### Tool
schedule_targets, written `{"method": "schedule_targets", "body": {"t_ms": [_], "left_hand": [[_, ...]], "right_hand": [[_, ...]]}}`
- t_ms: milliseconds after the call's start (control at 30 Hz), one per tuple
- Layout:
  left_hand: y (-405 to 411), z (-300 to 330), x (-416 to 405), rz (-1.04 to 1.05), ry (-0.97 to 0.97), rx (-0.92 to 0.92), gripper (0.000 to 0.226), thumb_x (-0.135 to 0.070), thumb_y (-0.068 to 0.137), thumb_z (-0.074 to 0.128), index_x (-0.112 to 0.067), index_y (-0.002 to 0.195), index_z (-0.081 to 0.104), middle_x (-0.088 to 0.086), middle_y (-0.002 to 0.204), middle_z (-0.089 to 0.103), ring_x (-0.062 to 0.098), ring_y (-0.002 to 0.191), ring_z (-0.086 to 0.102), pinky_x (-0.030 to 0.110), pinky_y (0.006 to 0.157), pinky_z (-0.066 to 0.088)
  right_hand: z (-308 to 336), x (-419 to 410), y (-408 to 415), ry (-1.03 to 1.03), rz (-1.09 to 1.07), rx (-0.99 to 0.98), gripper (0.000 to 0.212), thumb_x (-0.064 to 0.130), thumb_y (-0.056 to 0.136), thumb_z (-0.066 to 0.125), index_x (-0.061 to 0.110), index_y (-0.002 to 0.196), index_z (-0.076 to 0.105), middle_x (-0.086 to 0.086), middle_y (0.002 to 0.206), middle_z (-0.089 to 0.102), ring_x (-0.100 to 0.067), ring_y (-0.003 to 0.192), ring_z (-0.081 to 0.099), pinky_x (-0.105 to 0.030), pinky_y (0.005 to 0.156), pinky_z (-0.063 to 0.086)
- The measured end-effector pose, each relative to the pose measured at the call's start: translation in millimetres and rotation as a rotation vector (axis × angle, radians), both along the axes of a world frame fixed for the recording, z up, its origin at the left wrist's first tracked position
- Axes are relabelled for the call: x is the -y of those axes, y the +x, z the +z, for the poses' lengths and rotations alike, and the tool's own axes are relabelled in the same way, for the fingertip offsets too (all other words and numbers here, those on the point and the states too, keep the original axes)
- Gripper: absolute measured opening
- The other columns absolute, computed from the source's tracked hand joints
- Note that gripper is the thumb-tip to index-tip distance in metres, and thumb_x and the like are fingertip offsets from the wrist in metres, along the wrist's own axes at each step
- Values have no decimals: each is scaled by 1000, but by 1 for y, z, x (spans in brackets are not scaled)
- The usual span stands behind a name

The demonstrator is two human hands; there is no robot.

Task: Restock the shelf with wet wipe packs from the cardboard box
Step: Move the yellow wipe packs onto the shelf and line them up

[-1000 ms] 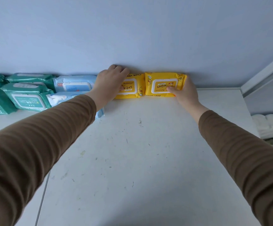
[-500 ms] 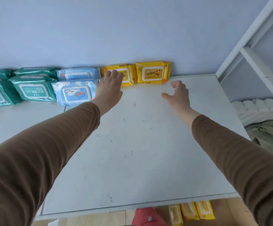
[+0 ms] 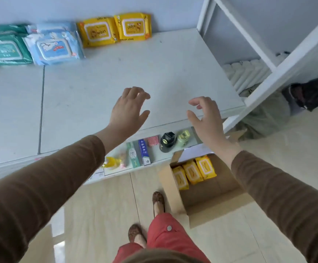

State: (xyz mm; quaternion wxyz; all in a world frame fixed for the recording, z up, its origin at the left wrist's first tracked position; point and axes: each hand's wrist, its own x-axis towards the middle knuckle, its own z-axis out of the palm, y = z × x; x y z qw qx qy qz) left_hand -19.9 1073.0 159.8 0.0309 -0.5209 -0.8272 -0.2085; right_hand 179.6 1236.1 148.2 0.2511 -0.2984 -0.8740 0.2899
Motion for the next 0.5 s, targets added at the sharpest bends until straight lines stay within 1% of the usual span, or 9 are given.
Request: {"method": "schedule_targets", "body": {"t_ms": [133, 267, 333, 400, 467, 500], "left_hand": [[81, -24, -2, -117, 25, -3, 38, -22, 86, 65, -17, 123, 57, 4, 135, 49, 27, 123, 43, 37, 92, 46], [149, -74, -15, -219, -23, 49, 39, -19, 85, 64, -16, 124, 58, 3, 131, 52, 26, 121, 46, 38, 95, 45], [178, -107, -25, -250, -102, 68, 40, -18, 85, 66, -16, 124, 58, 2, 128, 54, 25, 121, 46, 37, 98, 43], [201, -143, -37, -253, -210, 93, 40, -18, 85, 66, -17, 124, 59, 1, 127, 55, 24, 120, 47, 37, 96, 45], [218, -182, -51, -246, -321, 122, 42, -18, 84, 65, -19, 125, 57, 0, 129, 54, 23, 119, 47, 38, 94, 47], [224, -201, -57, -236, -378, 140, 44, -19, 84, 65, -20, 127, 55, -1, 130, 53, 22, 121, 46, 39, 95, 47]], "right_hand": [[-30, 0, 81, -32, -46, 6, 13, 22, 94, 60, 19, 107, 61, 6, 105, 60, -15, 100, 53, -33, 88, 46], [-87, -19, 146, -164, -72, 163, 13, 27, 93, 58, 29, 107, 58, 12, 106, 59, -10, 99, 54, -34, 85, 50], [-122, -29, 174, -252, -107, 231, 16, 24, 92, 61, 26, 108, 59, 10, 106, 60, -10, 97, 57, -37, 85, 52], [-159, -39, 198, -350, -143, 300, 18, 20, 91, 65, 20, 109, 61, 5, 106, 63, -15, 95, 60, -38, 85, 52], [-196, -51, 218, -456, -163, 389, 22, 19, 92, 66, 16, 113, 61, 1, 110, 64, -19, 98, 63, -33, 81, 49], [-215, -57, 226, -504, -175, 435, 26, 19, 92, 66, 14, 116, 60, -1, 113, 64, -20, 100, 64, -30, 79, 46]]}}
